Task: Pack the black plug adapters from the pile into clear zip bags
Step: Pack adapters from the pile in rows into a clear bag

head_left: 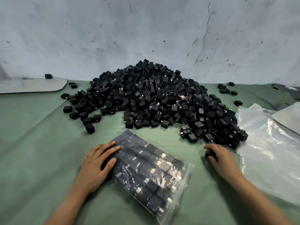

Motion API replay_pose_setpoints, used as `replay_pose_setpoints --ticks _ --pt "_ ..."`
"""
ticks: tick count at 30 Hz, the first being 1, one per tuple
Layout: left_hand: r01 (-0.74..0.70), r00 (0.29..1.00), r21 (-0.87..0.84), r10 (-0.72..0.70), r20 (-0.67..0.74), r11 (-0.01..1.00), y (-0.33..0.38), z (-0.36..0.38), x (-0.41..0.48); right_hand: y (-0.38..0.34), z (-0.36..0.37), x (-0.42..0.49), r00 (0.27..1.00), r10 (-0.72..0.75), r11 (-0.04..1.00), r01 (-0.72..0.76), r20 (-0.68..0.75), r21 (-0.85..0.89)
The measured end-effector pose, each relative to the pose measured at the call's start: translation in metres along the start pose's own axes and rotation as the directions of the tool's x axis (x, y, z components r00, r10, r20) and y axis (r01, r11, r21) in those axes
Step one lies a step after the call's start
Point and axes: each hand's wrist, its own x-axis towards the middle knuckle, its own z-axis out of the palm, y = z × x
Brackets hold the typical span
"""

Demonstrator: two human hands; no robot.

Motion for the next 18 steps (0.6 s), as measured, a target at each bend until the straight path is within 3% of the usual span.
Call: replay_pose_setpoints --ticks 2,4,8,10,12,16,18 --pt "-0.002 1.000 -0.009 0.002 -0.008 1.000 -0.001 0.000 0.000 -0.007 -0.001 -0.007 0.983 -0.176 0.984 0.174 0.061 0.036" --pt "-0.003 1.000 -0.010 0.002 -0.017 1.000 -0.002 0.002 0.001 -0.011 -0.005 -0.014 0.967 -0.237 0.971 0.233 0.091 0.054" --pt "0.000 1.000 -0.023 -0.001 -0.027 1.000 -0.003 0.003 0.000 -0.010 -0.014 -0.029 0.992 -0.122 0.980 0.118 0.016 0.157" --pt "-0.003 0.999 -0.028 0.002 -0.035 1.000 -0.002 0.003 0.000 -0.011 -0.013 -0.037 0.987 -0.126 0.981 0.108 0.100 0.164" --pt "-0.010 0.999 -0.034 0.008 -0.047 0.999 -0.001 0.002 0.000 -0.012 -0.006 -0.041 0.974 -0.132 0.991 0.123 0.186 0.059" --pt "-0.007 0.999 -0.034 0.006 -0.044 0.999 0.000 0.002 0.000 -0.015 -0.002 -0.048 0.993 -0.101 0.990 0.095 0.053 0.100" --pt "-0.008 0.999 -0.039 0.007 -0.044 0.999 0.000 0.002 -0.001 -0.014 -0.001 -0.055 0.993 -0.108 0.991 0.103 0.055 0.090"
